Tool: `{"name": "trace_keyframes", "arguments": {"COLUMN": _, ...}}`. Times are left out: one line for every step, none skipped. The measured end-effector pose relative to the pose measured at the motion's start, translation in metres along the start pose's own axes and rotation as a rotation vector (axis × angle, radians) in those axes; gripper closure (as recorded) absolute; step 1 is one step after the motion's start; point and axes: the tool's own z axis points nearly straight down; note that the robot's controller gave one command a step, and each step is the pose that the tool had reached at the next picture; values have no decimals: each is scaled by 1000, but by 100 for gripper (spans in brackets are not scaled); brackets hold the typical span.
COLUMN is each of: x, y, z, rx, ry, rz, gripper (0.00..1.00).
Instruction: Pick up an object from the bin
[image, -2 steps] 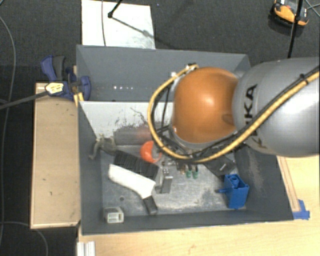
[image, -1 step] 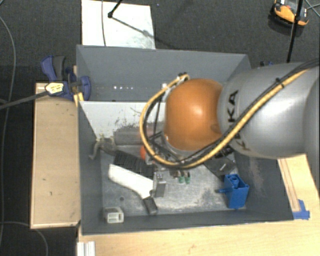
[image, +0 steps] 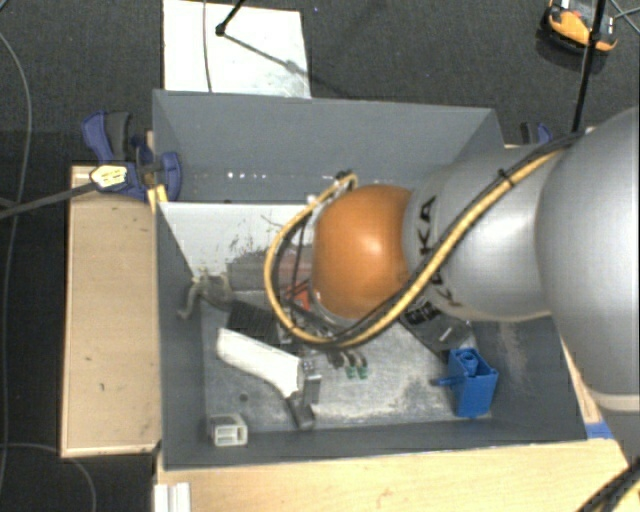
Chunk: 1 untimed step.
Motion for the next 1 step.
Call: {"name": "trace_keyframes", "arguments": {"x": 23, "y": 34, "z": 60, "rx": -1, "ry": -4, "rz": -200, "gripper": 100}}
